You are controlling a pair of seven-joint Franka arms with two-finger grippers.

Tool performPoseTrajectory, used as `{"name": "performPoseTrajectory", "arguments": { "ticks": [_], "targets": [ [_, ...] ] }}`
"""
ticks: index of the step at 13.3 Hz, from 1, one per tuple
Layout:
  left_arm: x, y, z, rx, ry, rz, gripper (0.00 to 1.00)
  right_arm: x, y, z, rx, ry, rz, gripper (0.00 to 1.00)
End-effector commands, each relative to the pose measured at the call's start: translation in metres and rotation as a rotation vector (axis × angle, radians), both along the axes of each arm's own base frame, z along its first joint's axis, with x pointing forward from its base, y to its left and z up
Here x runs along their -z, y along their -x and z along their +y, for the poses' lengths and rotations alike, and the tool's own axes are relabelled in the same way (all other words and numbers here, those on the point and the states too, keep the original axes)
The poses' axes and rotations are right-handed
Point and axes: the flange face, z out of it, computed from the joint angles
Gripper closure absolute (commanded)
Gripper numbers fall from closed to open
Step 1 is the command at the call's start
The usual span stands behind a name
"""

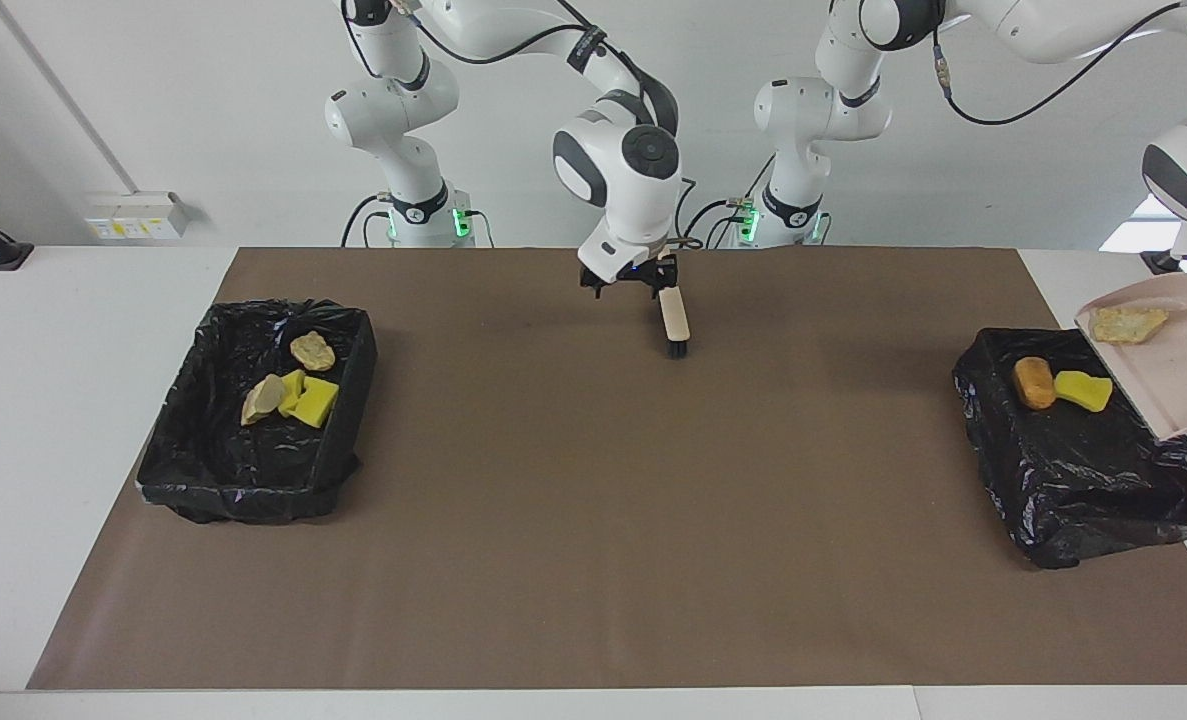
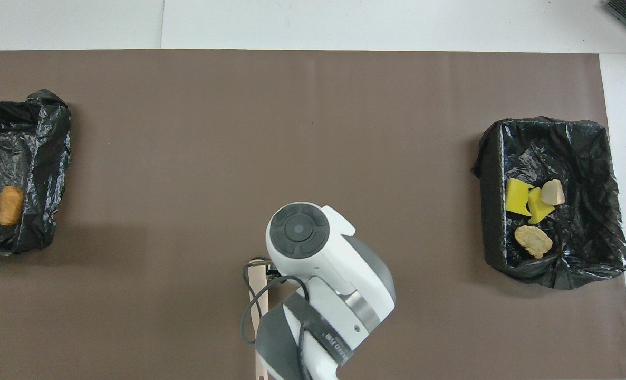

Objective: Sweep and dump trash in bin

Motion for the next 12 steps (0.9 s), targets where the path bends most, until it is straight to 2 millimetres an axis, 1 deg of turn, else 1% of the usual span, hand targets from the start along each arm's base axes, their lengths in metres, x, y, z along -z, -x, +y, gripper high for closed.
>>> {"name": "performPoseTrajectory", "arguments": {
  "ticks": [1, 2, 3, 4, 5, 7, 8, 9, 10, 11, 12],
  "targets": [
    [-0.017, -0.002, -0.001, 0.006, -0.090, 0.007, 1.00, -0.036, -0.040, -0.054, -0.095, -0.011, -0.026, 0.00],
    [-0.018, -0.004, -0.004, 0.016, -0.113, 0.018, 1.00, -0.044, -0.053, -0.079, -0.148, -0.015, -0.031, 0.00],
    [-0.019, -0.007, -0.009, 0.034, -0.130, 0.027, 1.00, -0.053, -0.061, -0.097, -0.211, -0.030, -0.039, 0.00],
    [-0.018, -0.008, -0.010, 0.038, -0.133, 0.029, 1.00, -0.060, -0.069, -0.111, -0.233, -0.038, -0.048, 0.00],
    [-0.025, -0.008, -0.012, 0.039, -0.125, 0.015, 1.00, -0.065, -0.080, -0.132, -0.222, -0.026, -0.052, 0.00],
    [-0.048, -0.012, -0.030, 0.055, -0.082, -0.053, 1.00, -0.092, -0.094, -0.159, -0.214, -0.013, -0.084, 0.00],
    [-0.052, -0.012, -0.037, 0.053, -0.044, -0.079, 1.00, -0.102, -0.104, -0.178, -0.183, -0.009, -0.096, 0.00],
    [-0.051, -0.016, -0.050, 0.066, -0.015, -0.091, 1.00, -0.113, -0.115, -0.206, -0.152, 0.000, -0.115, 0.00],
    [-0.060, -0.016, -0.067, 0.080, 0.012, -0.108, 1.00, -0.123, -0.120, -0.229, -0.119, 0.005, -0.120, 0.00],
    [-0.064, -0.014, -0.083, 0.092, 0.047, -0.115, 1.00, -0.133, -0.121, -0.246, -0.091, 0.008, -0.128, 0.00],
    [-0.058, -0.015, -0.099, 0.088, 0.085, -0.099, 1.00, -0.143, -0.120, -0.263, -0.074, 0.011, -0.132, 0.00]
  ]
}}
